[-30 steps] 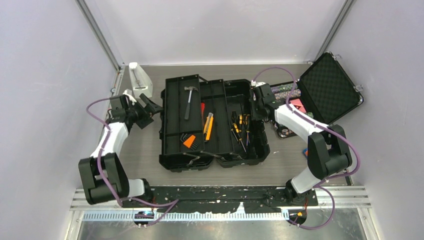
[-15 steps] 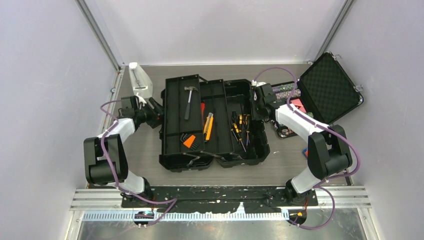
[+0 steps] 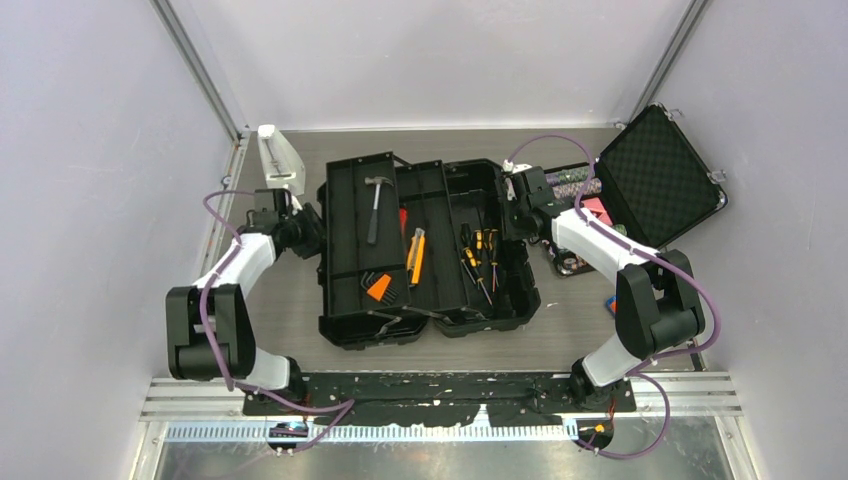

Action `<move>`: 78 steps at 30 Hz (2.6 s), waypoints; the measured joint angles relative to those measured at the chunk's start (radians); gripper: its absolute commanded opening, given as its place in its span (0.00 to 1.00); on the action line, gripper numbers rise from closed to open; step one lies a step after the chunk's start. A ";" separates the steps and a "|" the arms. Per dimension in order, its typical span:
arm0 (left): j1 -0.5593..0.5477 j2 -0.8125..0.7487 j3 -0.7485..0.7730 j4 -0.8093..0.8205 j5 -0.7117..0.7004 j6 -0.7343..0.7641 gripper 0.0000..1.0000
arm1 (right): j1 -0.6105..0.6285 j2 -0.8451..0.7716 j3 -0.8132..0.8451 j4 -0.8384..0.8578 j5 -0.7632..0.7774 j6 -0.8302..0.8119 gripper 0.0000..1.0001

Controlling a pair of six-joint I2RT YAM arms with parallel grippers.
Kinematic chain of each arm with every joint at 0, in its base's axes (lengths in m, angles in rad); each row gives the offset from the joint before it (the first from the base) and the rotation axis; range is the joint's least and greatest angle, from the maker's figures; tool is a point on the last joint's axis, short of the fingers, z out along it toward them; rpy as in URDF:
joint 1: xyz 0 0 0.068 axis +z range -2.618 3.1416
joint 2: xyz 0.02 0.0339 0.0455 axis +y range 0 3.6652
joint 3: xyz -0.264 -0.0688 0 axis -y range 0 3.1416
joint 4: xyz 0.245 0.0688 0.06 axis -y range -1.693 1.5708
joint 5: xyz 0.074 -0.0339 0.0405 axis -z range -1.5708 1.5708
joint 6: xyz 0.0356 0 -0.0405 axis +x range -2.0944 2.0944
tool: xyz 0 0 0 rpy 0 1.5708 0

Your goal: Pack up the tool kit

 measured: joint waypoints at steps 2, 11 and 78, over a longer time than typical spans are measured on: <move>-0.024 -0.036 0.012 -0.073 -0.071 0.037 0.00 | 0.000 0.000 0.000 0.000 -0.012 0.000 0.18; -0.147 -0.152 0.162 -0.329 -0.332 0.131 0.00 | 0.007 -0.002 0.000 -0.024 -0.035 0.045 0.19; -1.022 0.314 1.172 -0.898 -1.367 0.446 0.00 | 0.211 -0.096 -0.261 0.382 -0.091 0.594 0.35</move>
